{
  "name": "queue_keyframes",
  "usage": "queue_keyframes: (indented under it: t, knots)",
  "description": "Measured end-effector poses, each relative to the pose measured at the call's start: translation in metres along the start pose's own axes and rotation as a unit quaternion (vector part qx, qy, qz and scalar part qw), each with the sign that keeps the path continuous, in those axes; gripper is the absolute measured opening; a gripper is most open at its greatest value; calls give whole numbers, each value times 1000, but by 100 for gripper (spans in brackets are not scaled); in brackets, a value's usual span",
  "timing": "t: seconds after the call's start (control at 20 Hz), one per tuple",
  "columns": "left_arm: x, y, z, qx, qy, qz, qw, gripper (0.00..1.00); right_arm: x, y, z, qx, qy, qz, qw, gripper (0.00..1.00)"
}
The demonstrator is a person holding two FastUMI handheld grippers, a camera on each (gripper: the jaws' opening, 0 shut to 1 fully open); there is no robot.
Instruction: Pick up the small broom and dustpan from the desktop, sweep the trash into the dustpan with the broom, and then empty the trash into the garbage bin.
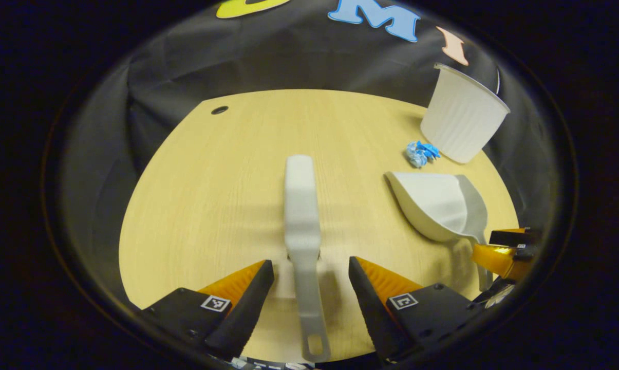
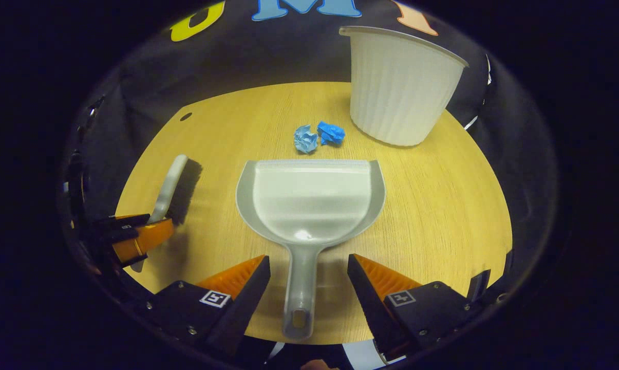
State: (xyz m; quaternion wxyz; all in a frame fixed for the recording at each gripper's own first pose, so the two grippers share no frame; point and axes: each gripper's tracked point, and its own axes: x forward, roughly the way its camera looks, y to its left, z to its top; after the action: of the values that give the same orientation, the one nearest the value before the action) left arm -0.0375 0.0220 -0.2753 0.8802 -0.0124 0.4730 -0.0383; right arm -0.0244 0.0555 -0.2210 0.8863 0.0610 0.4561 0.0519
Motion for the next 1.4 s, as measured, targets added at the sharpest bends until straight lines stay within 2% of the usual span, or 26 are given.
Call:
queue_keyframes:
  t: [0.35, 0.4, 0.6, 0.65, 0.75, 0.8, 0.85, 0.9, 0.95, 1.0, 1.05, 1.1, 1.3, 1.4]
  knots:
    - [21, -1, -3, 10, 30, -2, 1000, 95, 30, 4, -6, 22, 39, 6, 999, 95]
    - [24, -3, -4, 11, 32, -2, 999, 93, 33, 4, -7, 22, 42, 5, 999, 96]
    - [30, -3, -2, 13, 39, -3, 999, 76, 44, 5, -4, 25, 49, 3, 999, 95]
    - [31, -2, -2, 14, 40, -1, 999, 79, 45, 4, -4, 25, 50, 1, 998, 89]
    - [34, 2, 0, 15, 40, 0, 999, 71, 47, 0, -4, 20, 46, -10, 999, 81]
    - [34, 4, -1, 17, 41, 0, 999, 69, 48, -3, -4, 20, 41, -19, 999, 74]
    - [34, 5, 0, 17, 42, 0, 999, 64, 49, -5, -4, 18, 40, -22, 999, 58]
    - [36, 6, 0, 18, 40, 3, 999, 59, 49, -5, -6, 14, 42, -23, 999, 55]
    - [37, 7, 0, 16, 41, 3, 999, 50, 48, -6, -6, 15, 42, -24, 999, 55]
    - [37, 9, 0, 18, 39, 3, 999, 48, 50, -5, -5, 17, 37, -25, 999, 50]
    - [36, 11, 1, 23, 38, 3, 999, 46, 50, -6, -5, 10, 40, -24, 999, 36]
    - [37, 12, 3, 30, 39, 3, 999, 48, 50, -6, -5, 7, 36, -23, 999, 36]
    - [34, 17, 8, 41, 32, 11, 999, 35, 50, -8, -3, -12, 31, -12, 999, 34]
    - [35, 15, 12, 45, 28, 12, 999, 35, 50, -12, -4, -27, 29, -6, 999, 34]
